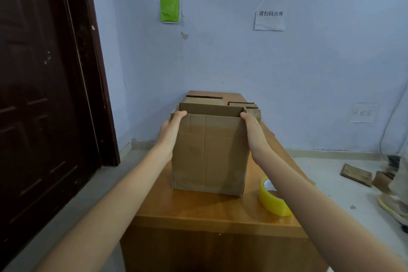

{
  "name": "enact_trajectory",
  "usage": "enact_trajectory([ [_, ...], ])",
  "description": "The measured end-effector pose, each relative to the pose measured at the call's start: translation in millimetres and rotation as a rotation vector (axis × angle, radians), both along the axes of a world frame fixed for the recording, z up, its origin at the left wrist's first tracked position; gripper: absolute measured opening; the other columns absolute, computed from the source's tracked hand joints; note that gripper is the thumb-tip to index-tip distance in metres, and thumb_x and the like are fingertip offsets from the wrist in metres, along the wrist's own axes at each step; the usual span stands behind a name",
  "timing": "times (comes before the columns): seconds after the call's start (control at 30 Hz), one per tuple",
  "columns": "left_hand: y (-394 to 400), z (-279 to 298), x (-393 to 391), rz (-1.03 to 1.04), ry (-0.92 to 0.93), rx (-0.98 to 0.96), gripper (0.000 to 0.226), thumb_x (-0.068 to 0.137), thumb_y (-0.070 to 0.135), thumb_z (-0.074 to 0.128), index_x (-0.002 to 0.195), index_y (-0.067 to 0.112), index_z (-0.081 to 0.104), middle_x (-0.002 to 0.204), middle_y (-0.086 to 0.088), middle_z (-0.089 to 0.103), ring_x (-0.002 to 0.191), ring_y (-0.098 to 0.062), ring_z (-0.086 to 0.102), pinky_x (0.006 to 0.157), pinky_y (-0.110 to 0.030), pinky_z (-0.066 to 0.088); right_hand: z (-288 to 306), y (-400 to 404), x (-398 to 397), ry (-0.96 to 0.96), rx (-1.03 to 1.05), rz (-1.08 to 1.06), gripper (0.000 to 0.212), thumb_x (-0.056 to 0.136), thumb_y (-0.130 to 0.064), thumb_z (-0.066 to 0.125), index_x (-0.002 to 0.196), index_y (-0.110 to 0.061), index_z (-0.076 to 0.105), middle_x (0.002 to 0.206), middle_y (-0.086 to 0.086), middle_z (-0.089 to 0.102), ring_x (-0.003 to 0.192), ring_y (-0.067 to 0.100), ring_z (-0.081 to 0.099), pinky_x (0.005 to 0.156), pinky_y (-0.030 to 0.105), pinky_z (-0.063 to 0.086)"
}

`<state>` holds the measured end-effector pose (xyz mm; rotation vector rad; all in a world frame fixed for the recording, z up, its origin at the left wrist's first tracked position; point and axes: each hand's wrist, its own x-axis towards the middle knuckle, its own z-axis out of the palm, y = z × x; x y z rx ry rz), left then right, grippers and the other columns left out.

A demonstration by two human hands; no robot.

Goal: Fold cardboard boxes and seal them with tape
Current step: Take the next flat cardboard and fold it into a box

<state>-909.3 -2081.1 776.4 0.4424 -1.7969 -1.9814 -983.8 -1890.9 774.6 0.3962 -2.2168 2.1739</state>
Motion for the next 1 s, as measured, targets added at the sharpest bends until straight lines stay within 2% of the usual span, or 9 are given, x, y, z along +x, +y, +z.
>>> enact_trajectory([
  [0.1,-4.0,3.8,2.2,-0.087,-0.011,-0.019,0.036,0.081,0.052,0.054,0.096,0.021,0.061,0.093,0.0,0.063,0.087,-0.016,0.058,0.071,-0.03,0.044,-0.3,2.9,0.6,-0.019,-0.009,0.059,0.03,0.095,-0.044,0.041,0.106,-0.022,0.058,0.114,0.005,0.059,0.108,0.021,0.053,0.09,0.035,0.04],
  [0.2,-10.9,7.9,6.9,-0.23,-0.018,-0.076,0.026,0.08,0.046,0.053,0.086,0.022,0.059,0.08,0.001,0.058,0.078,-0.014,0.054,0.069,-0.029,0.04,-0.4,6.9,0.9,-0.05,-0.011,0.107,0.058,0.081,-0.053,0.051,0.128,-0.019,0.053,0.124,0.006,0.058,0.113,0.022,0.053,0.096,0.037,0.041],
  [0.27,-17.5,7.9,9.0,-0.329,-0.028,-0.117,0.044,0.07,0.046,0.053,0.107,0.024,0.062,0.094,0.001,0.061,0.086,-0.014,0.056,0.076,-0.031,0.042,-2.8,11.1,0.8,-0.057,-0.004,0.144,0.082,0.066,-0.058,0.056,0.138,-0.021,0.045,0.128,0.004,0.056,0.116,0.021,0.053,0.102,0.038,0.042],
  [0.33,-23.9,6.5,10.5,-0.4,-0.055,-0.16,0.054,0.069,0.046,0.053,0.118,0.027,0.06,0.101,0.001,0.063,0.089,-0.015,0.058,0.084,-0.035,0.041,-7.7,15.7,0.2,-0.022,0.003,0.178,0.078,0.067,-0.056,0.054,0.136,-0.02,0.046,0.124,0.003,0.059,0.114,0.02,0.055,0.099,0.035,0.043],
  [0.47,-33.9,3.8,13.0,-0.51,-0.087,-0.224,0.073,0.059,0.055,0.061,0.12,0.015,0.06,0.079,0.004,0.06,0.071,-0.011,0.055,0.082,-0.032,0.041,-12.3,19.6,-1.6,0.015,0.029,0.22,0.087,0.062,-0.065,0.056,0.136,-0.021,0.045,0.126,0.002,0.059,0.114,0.017,0.055,0.102,0.036,0.042],
  [0.63,-35.5,6.7,16.8,-0.586,-0.114,-0.259,0.07,0.051,0.056,0.064,0.113,0.025,0.059,0.117,-0.004,0.06,0.111,-0.018,0.055,0.096,-0.034,0.042,-14.2,18.8,3.3,0.056,0.061,0.209,0.085,0.067,-0.063,0.055,0.14,-0.024,0.035,0.131,0.001,0.053,0.117,0.018,0.052,0.106,0.04,0.041],
  [0.8,-45.3,3.2,11.1,-0.639,-0.158,-0.291,0.105,0.05,0.05,0.07,0.144,0.022,0.033,0.142,-0.002,0.043,0.13,-0.018,0.04,0.111,-0.038,0.032,-23.8,26.1,9.3,0.17,0.129,0.206,0.08,0.073,-0.055,0.05,0.142,-0.032,0.018,0.137,-0.007,0.038,0.112,0.002,0.046,0.087,0.013,0.04],
  [0.9,-48.7,0.3,9.5,-0.65,-0.157,-0.319,0.108,0.05,0.046,0.073,0.146,0.025,0.028,0.146,-0.003,0.035,0.133,-0.021,0.035,0.115,-0.042,0.027,-28.3,32.7,8.7,0.205,0.235,0.211,0.098,0.069,-0.067,0.052,0.15,-0.031,0.011,0.153,-0.007,0.024,0.134,0.014,0.033,0.1,0.024,0.032],
  [1.0,-51.2,-0.1,9.9,-0.668,-0.156,-0.336,0.12,0.044,0.045,0.084,0.147,0.025,0.026,0.144,-0.003,0.035,0.131,-0.022,0.037,0.115,-0.043,0.027,-29.3,38.6,7.5,0.218,0.295,0.247,0.126,0.048,-0.089,0.055,0.151,-0.034,0.007,0.157,-0.008,0.019,0.141,0.018,0.027,0.11,0.033,0.03],
])
